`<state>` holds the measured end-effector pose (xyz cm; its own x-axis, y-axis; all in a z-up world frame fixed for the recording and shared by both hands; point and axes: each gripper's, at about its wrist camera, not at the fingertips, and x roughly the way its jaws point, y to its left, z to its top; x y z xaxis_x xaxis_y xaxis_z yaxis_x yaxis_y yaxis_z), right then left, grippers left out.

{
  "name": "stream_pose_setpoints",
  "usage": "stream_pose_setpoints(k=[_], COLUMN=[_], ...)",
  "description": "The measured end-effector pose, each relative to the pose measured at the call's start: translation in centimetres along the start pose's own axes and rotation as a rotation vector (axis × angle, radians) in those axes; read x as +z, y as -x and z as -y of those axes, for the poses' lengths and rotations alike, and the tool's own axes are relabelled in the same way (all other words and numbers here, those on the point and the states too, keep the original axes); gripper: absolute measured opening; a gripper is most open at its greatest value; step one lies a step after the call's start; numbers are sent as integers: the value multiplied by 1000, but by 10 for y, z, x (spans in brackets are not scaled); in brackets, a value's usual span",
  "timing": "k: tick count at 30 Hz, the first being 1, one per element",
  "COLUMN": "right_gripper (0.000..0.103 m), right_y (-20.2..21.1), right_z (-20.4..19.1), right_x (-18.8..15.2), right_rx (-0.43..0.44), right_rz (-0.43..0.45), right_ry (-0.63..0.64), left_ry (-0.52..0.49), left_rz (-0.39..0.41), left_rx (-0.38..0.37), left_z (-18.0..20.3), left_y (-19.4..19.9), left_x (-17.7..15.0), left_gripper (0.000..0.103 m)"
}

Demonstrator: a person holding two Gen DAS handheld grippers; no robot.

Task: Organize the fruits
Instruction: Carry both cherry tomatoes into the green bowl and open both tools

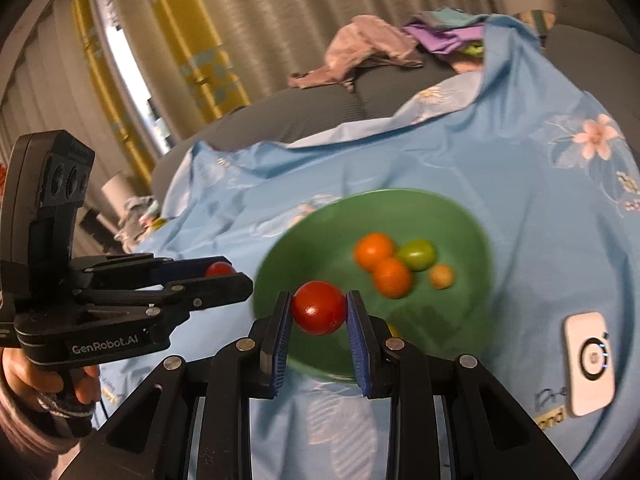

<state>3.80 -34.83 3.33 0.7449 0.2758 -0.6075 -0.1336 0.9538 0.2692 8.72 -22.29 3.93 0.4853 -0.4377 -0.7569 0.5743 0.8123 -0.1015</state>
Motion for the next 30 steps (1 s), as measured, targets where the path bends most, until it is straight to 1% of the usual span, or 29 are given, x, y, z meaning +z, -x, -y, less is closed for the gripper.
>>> stream_pose_setpoints(k=[4, 8, 13, 20, 22, 24, 26, 28, 30], right_gripper=[29, 29, 29, 29, 29, 30, 30, 31, 32], right_y=[2, 0, -4, -6, -6, -6, -6, -5, -4], right_z=[13, 22, 30, 35, 35, 35, 34, 32, 30], right_x=[2, 2, 0, -1, -1, -1, -1, -1, -1], right_rx=[-38, -70, -103, -133, -137, -146, -153, -160, -166], right_rz=[7, 8, -2, -10, -11, -14, -21, -20, -20], right_ry=[-12, -18, -24, -44, -47, -46, -41, -39, -41], left_ry=[-31, -45, -56, -79, -81, -84, -87, -86, -78], left_rz=[-4, -27, -57, -83, -84, -80, -75, -71, -64], left_rx=[-13, -19, -20, -5, -4, -1, 9, 15, 19], left_z=[12, 18, 21, 22, 22, 22, 22, 21, 19], left_y=[-15, -32, -48, -57, -58, -57, -56, -53, -49], left_x=[12, 18, 17, 14, 13, 13, 13, 13, 11], left_gripper=[31, 31, 31, 31, 39, 54, 60, 61, 65])
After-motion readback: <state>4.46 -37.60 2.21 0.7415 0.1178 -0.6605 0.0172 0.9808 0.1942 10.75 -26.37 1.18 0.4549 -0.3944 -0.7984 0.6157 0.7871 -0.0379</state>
